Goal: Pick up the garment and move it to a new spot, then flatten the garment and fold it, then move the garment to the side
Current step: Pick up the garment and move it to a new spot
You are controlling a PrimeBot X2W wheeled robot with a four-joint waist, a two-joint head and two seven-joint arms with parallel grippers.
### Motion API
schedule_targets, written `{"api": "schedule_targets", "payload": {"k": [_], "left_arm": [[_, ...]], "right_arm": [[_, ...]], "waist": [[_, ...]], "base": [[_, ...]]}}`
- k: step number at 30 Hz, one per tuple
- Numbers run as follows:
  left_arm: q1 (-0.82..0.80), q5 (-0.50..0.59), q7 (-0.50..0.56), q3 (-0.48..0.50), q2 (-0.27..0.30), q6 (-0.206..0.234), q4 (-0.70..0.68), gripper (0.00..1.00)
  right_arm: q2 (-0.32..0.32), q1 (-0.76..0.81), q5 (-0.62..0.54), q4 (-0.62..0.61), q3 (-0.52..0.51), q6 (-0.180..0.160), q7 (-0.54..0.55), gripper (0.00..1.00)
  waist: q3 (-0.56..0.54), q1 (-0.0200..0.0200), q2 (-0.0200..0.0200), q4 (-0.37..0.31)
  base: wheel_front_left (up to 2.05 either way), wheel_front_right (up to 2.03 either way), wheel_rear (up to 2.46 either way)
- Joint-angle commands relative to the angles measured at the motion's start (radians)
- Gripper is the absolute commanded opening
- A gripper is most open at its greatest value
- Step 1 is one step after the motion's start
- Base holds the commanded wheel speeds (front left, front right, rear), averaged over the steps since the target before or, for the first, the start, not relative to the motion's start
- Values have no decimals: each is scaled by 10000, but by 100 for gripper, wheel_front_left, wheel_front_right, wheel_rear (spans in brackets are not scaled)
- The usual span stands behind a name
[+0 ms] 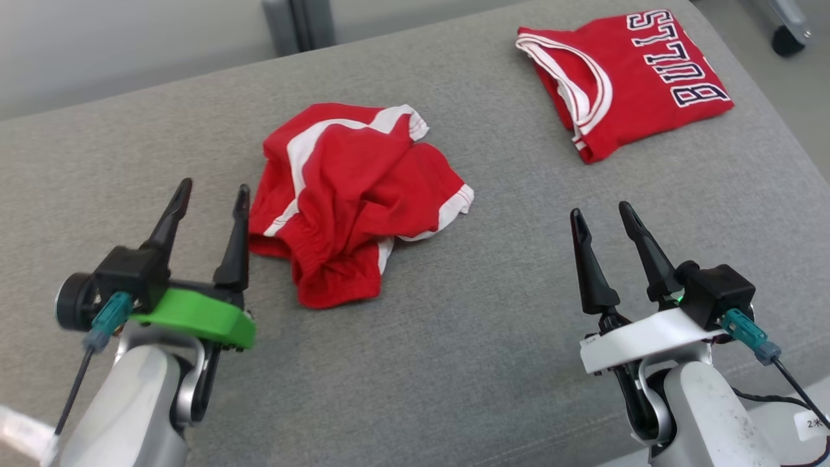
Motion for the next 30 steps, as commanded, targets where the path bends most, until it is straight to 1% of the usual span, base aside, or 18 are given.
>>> {"api": "schedule_targets", "payload": {"k": [1, 11, 15, 16, 22, 30], "left_arm": [[425, 190, -23, 298, 53, 59, -218, 100], [2344, 1190, -25, 2578, -157, 225, -1730, 100], [3090, 1564, -24, 3296, -397, 185, -2007, 100], [3303, 1574, -26, 3487, -533, 168, -2067, 100], [4108, 2011, -26, 4244, -1086, -38, -2275, 100], [4722, 2573, -26, 4841, -1793, -415, -2164, 100]], "right_arm": [[-19, 200, -71, 40, -53, -12, -39, 100], [-18, 432, -248, 121, -240, -12, -39, 100], [-24, 578, -299, 158, -382, -12, -36, 100], [-20, 610, -317, 162, -430, -12, -34, 100], [-18, 831, -460, 259, -618, -12, -34, 100], [-21, 1158, -532, 427, -599, -12, -35, 100]], "waist": [[-396, 0, 0, 488], [-872, 0, 0, 1373], [-1051, 0, 0, 1645], [-1098, 0, 0, 1711], [-1293, 0, 0, 2020], [-1452, 0, 0, 2233]], "base": [[0, 0, 0], [0, 0, 0], [0, 0, 0], [0, 0, 0], [0, 0, 0], [0, 0, 0]]}}
